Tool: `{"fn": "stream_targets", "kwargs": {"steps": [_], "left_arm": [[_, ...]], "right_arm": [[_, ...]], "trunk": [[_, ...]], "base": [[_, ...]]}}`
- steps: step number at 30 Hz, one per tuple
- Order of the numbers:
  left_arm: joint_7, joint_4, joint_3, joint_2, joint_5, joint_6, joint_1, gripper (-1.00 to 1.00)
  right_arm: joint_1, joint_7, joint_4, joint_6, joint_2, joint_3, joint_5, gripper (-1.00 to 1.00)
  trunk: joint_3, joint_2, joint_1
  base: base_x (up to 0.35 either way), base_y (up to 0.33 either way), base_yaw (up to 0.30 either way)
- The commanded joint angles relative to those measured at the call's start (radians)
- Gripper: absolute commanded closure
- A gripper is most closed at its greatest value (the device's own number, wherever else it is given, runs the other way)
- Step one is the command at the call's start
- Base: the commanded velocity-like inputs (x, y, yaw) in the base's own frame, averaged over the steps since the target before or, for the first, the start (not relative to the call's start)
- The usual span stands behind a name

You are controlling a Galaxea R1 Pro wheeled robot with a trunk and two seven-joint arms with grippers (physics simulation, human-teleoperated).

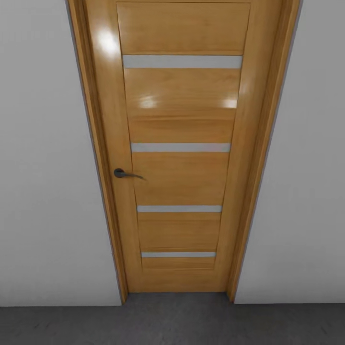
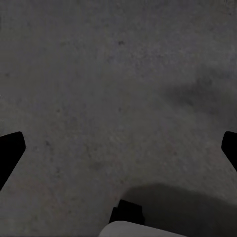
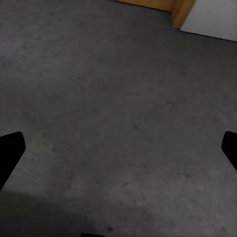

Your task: Move the two storage containers from the living room to the garage. In the garage, place one container on the floor and stack the other container on top of it (either order is fine).

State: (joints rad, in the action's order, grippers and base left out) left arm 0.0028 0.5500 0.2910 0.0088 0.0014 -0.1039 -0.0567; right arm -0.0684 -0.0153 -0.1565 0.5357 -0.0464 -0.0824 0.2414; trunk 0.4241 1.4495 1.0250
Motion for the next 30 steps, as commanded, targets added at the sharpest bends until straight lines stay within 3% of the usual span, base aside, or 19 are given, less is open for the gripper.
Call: {"fn": "stream_targets", "kwargs": {"steps": [1,30], "left_arm": [[0.000,0.001,0.000,0.000,0.000,-0.002,0.000,-1.00],[-0.004,-0.001,-0.005,-0.004,-0.002,-0.001,0.000,-1.00]], "right_arm": [[-0.001,-0.002,0.001,0.004,0.000,-0.008,0.010,-1.00],[-0.001,-0.002,0.001,0.004,0.000,-0.009,0.010,-1.00]], "trunk": [[0.001,0.001,0.000],[0.009,0.001,0.000]], "base": [[0.000,0.052,0.000],[0.000,0.004,0.000]]}}
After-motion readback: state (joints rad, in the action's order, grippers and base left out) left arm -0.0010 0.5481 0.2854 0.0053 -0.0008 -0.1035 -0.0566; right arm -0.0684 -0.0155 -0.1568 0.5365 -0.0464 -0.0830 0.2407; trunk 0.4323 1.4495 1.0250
